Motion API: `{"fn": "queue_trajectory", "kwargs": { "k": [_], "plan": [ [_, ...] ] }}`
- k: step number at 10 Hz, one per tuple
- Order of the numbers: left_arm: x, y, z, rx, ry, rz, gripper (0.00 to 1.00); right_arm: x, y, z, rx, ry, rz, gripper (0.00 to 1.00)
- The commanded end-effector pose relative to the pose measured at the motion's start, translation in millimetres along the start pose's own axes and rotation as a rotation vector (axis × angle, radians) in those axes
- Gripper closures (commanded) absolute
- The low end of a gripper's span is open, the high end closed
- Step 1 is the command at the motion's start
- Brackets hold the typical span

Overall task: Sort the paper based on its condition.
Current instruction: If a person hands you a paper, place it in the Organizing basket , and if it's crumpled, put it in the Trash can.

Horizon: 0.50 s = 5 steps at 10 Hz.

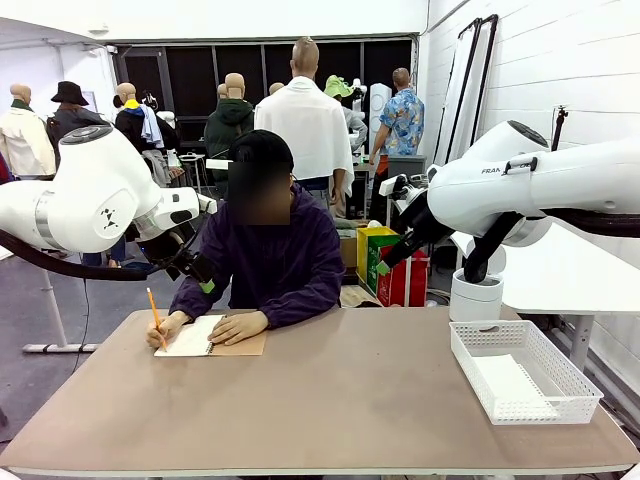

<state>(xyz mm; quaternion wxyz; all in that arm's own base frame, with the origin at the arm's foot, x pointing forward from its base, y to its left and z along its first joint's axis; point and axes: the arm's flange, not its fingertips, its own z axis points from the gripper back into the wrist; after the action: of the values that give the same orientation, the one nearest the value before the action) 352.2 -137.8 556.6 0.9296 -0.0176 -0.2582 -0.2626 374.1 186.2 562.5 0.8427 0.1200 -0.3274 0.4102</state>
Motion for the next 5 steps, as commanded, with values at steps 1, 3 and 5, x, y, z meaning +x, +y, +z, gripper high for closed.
{"fn": "queue_trajectory", "kwargs": {
  "k": [1, 3, 5],
  "plan": [
    [0.0, 0.5, 1.0, -0.010, -0.005, 0.004, 0.00, -0.4, -0.4, -0.1, -0.005, 0.002, 0.000, 0.00],
    [0.0, 0.5, 1.0, -0.010, -0.005, 0.004, 0.00, -0.4, -0.4, -0.1, -0.005, 0.002, 0.000, 0.00],
    [0.0, 0.5, 1.0, -0.010, -0.005, 0.004, 0.00, -0.4, -0.4, -0.1, -0.005, 0.002, 0.000, 0.00]
  ]
}}
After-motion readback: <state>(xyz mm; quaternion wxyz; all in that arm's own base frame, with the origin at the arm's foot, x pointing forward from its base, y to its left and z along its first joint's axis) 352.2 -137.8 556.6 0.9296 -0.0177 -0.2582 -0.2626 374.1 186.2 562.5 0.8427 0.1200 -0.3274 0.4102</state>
